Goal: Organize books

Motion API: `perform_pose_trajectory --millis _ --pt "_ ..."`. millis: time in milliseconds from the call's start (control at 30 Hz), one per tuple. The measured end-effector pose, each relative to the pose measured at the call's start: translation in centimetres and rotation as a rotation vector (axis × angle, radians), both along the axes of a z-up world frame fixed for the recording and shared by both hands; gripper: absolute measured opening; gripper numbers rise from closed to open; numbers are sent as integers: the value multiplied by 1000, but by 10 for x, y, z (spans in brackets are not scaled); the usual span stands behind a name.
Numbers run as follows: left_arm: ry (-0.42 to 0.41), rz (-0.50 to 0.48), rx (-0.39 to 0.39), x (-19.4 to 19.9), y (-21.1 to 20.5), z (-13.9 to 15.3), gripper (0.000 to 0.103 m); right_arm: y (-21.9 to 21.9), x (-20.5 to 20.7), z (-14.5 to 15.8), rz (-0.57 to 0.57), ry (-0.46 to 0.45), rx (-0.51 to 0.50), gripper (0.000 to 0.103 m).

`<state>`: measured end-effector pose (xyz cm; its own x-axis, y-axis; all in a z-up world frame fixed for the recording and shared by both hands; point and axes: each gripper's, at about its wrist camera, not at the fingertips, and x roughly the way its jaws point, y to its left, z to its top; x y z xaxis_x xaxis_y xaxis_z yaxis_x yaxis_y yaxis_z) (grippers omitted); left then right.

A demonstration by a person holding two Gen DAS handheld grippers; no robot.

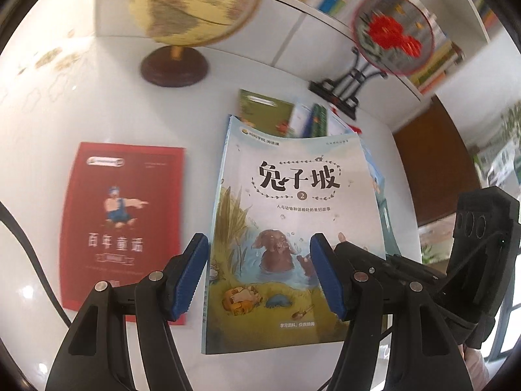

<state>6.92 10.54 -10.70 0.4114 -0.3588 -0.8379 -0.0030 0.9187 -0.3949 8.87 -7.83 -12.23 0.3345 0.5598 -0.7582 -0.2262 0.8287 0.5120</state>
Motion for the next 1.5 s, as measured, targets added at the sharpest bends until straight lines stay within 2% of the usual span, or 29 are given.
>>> perform_pose_trajectory --millis 233,433,533,800,1133,1233,1267,1333,1367,1500 --pt "6 80 1 -8 49 -6 62 53 13 0 83 3 -25 10" --pt "45 135 19 -15 95 -20 62 106 20 -5 158 11 -38 10" --pt "90 130 17 -15 114 -30 62 135 20 -10 202 12 -58 10" --pt "101 160 5 -10 151 -40 62 174 25 -23 251 29 -80 11" --pt "135 148 -31 -5 163 -58 62 185 34 -35 248 80 -80 11" --pt "122 142 -87 -4 164 -58 62 186 36 -44 248 114 -58 13" --pt "122 141 -83 -3 162 -59 62 189 35 -48 252 135 -49 13" --pt "128 129 -49 -2 158 -62 62 192 32 -54 236 126 -99 13" --pt "139 124 -30 -2 157 -65 62 191 31 -58 222 128 -77 13" --pt "170 132 -26 -4 158 -75 62 181 35 -79 153 238 -48 13"
